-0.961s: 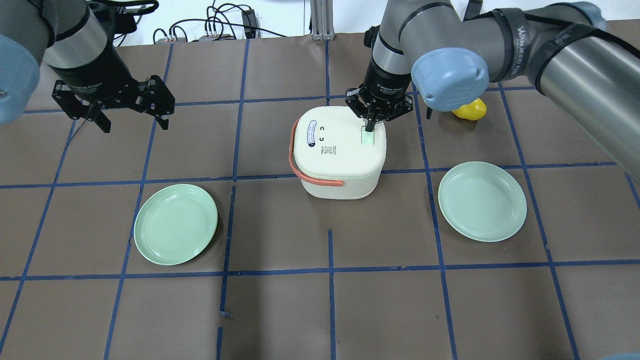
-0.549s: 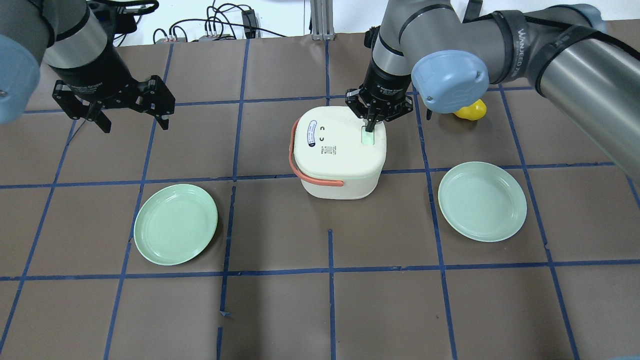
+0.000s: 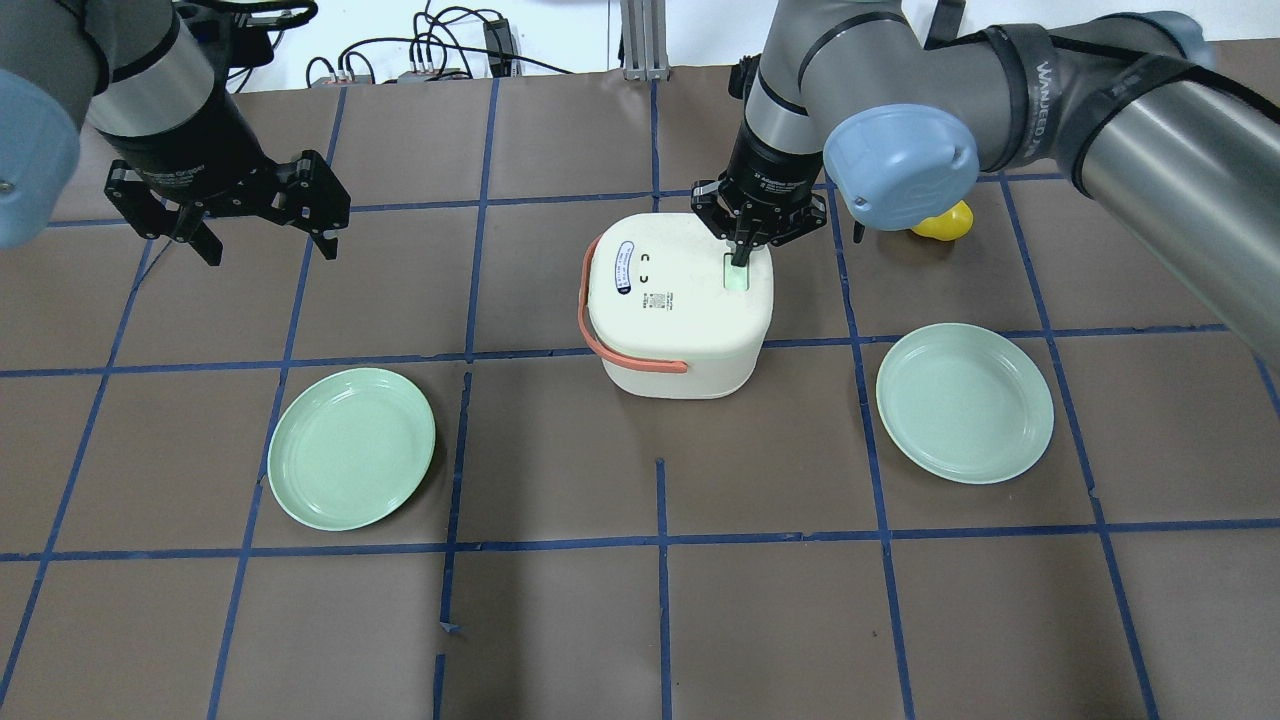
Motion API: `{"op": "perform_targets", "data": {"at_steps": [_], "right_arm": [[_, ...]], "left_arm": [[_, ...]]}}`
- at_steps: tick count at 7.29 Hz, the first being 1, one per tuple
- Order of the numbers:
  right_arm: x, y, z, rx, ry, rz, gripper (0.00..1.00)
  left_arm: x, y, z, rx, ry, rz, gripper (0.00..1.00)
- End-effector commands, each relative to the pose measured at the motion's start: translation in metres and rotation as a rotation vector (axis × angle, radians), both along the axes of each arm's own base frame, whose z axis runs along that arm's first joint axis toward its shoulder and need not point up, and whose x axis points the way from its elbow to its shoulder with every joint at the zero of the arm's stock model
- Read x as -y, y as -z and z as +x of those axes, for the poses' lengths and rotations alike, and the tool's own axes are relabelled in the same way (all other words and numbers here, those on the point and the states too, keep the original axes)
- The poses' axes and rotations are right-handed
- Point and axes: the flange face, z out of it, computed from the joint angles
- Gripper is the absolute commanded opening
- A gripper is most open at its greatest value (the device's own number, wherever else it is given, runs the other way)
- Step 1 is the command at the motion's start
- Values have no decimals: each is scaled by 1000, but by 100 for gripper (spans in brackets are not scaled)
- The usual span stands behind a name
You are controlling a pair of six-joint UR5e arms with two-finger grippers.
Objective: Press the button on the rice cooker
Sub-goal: 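Lift the right gripper away as the rice cooker lid pops open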
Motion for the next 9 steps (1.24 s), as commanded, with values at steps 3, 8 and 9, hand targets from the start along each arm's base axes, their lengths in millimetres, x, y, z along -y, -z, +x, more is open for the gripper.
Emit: {"op": "perform_targets", "data": {"at_steps": [3, 8, 9], "right_arm": [[-20, -139, 1, -24, 85, -23, 48], [-29, -175, -87, -215, -106, -35, 84], [-43, -175, -105, -210, -113, -28, 84]], "left_arm": [[0, 0, 0, 1, 0, 0, 100], [0, 0, 0, 0, 0, 1, 100], [0, 0, 0, 1, 0, 2, 100]]}}
